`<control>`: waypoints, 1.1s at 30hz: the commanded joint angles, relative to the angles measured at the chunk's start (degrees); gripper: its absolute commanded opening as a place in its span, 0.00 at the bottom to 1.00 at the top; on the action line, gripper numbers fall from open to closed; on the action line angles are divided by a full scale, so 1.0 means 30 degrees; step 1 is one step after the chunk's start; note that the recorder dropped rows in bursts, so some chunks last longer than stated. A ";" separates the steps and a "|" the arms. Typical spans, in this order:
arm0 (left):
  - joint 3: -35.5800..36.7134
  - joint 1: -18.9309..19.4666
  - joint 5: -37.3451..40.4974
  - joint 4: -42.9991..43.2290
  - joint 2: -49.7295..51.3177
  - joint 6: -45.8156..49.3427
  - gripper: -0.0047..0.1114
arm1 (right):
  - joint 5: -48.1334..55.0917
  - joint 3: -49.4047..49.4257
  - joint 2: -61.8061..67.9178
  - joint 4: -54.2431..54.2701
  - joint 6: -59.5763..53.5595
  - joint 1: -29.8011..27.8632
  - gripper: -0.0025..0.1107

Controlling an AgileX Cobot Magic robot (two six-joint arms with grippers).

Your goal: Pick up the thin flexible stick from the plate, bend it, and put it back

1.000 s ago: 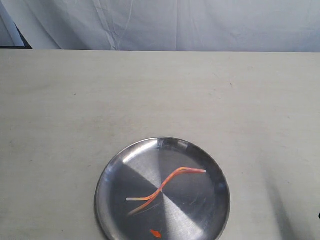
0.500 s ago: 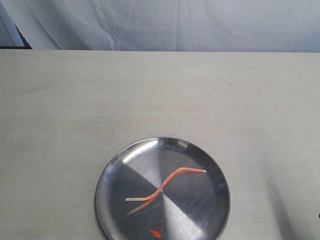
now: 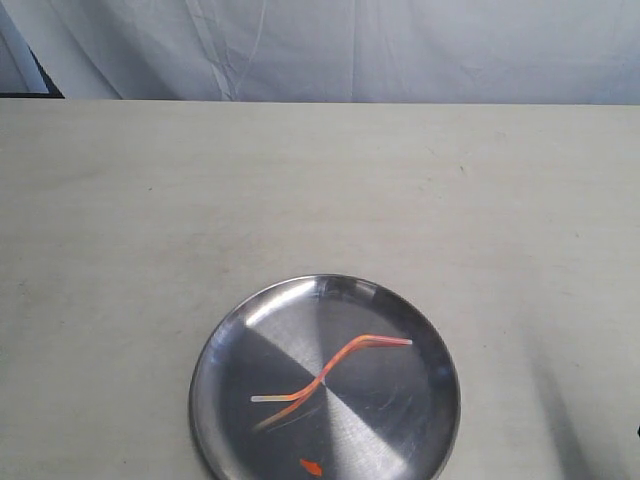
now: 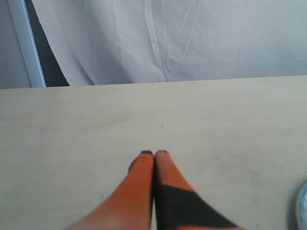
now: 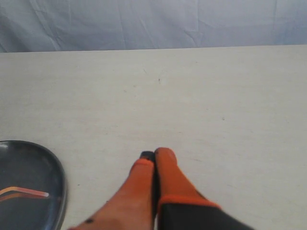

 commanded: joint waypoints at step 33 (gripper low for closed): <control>0.0069 -0.0185 -0.0175 0.0266 -0.0106 -0.0153 0.04 | -0.0330 0.0097 -0.0113 0.0523 -0.0002 -0.0118 0.01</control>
